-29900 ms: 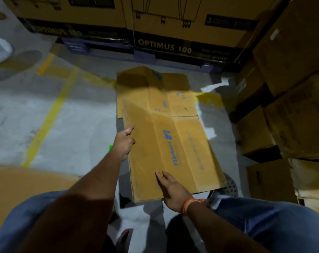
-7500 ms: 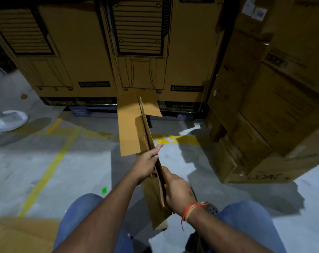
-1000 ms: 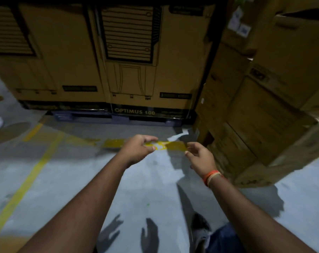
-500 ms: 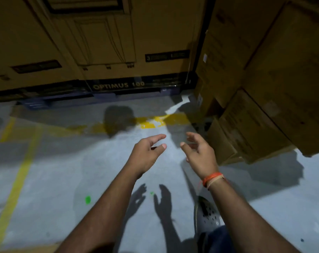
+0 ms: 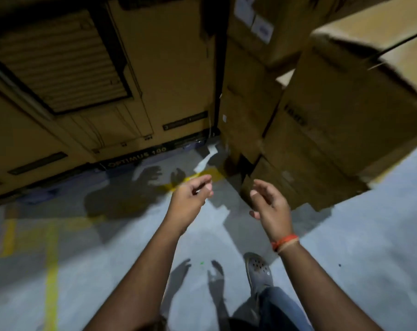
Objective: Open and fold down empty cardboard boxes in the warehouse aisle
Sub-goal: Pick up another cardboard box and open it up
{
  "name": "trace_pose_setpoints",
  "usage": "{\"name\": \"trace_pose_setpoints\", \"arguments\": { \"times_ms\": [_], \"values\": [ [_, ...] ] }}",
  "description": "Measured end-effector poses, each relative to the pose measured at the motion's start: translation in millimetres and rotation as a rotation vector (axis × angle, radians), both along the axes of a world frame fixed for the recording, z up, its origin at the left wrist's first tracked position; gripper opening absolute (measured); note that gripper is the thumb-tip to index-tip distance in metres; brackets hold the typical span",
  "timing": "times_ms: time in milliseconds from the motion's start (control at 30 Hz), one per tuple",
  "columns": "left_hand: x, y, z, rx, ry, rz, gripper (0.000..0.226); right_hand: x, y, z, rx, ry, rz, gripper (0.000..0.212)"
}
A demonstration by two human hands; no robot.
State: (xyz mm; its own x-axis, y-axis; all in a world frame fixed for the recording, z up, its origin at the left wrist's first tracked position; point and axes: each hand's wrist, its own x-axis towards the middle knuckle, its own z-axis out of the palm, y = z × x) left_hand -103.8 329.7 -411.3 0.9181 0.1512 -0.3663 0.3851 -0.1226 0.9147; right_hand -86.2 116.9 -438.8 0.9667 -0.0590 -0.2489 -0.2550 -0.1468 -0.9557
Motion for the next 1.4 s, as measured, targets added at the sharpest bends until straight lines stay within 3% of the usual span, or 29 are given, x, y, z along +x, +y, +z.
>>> {"name": "trace_pose_setpoints", "arguments": {
  "times_ms": [267,500,700,800,933,1067,1200,1400],
  "values": [
    [60.2,-23.2,176.5,0.004,-0.272,-0.215,0.030,10.1,-28.2,181.6,-0.095,-0.267,-0.168,0.029],
    [118.7,-86.7,244.9,0.098,-0.439,-0.378,0.034,35.4,-83.3,246.3,-0.135,-0.381,-0.379,0.020],
    [207.1,-169.9,267.3,0.280,-0.565,-0.384,0.035,108.1,-162.7,245.9,-0.227,-0.347,-0.582,0.027],
    [267.0,-211.7,261.6,0.478,-0.597,-0.391,0.042,151.2,-205.4,234.9,-0.315,-0.253,-0.628,0.024],
    [345.4,-254.3,244.4,0.668,-0.477,-0.480,0.061,196.1,-249.3,215.0,-0.328,-0.102,-0.634,0.044],
    [405.7,-284.4,231.8,0.786,-0.352,-0.702,0.072,228.2,-277.3,203.7,-0.286,-0.064,-0.565,0.069],
    [437.3,-305.1,226.4,0.759,-0.251,-0.852,0.086,252.8,-291.6,196.5,-0.261,-0.058,-0.523,0.081],
    [475.2,-306.9,222.4,0.699,-0.129,-1.003,0.112,274.4,-304.2,184.3,-0.208,-0.100,-0.528,0.081]
  ]
}}
